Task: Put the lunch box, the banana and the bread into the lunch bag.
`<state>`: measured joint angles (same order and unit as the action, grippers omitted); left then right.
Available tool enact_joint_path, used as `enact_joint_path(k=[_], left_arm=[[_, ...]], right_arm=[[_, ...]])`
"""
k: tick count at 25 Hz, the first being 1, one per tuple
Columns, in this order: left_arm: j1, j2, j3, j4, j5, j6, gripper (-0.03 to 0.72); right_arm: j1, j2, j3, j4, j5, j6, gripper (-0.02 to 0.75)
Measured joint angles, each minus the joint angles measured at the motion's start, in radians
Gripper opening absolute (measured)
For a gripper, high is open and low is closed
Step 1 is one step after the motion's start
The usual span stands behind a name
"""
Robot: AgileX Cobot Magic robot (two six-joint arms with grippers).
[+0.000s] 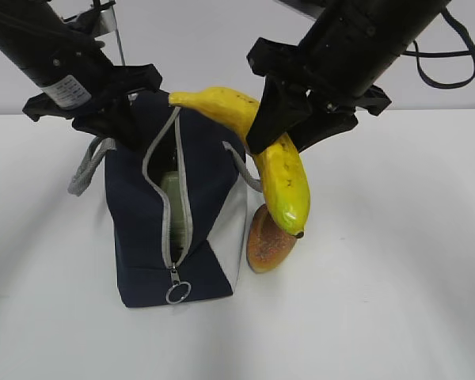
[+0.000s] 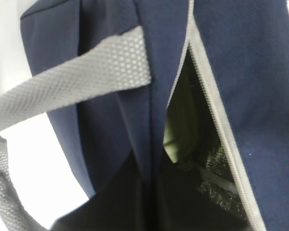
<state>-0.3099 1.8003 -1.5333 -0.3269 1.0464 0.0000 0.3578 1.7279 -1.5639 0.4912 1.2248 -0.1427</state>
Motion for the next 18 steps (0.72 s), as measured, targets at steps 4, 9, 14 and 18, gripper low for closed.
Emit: enact_joint_path(k=[4,9,14,18], left_arm=[[0.0,0.0,0.0,-0.006,0.0,0.0,-0.003],[0.0,0.0,0.0,-0.015,0.0,0.0,-0.003],[0.0,0.0,0.0,-0.017,0.0,0.0,-0.003],[0.0,0.0,0.0,-0.019,0.0,0.0,-0.003]], right_arm=[[0.0,0.005,0.0,0.029,0.001,0.002,0.3],[0.0,0.057,0.0,0.043,0.001,0.002,0.3],[0.0,0.133,-0.015,0.086,0.001,0.004,0.3],[0.0,0.194,-0.063,0.045,0.001,0.036,0.3]])
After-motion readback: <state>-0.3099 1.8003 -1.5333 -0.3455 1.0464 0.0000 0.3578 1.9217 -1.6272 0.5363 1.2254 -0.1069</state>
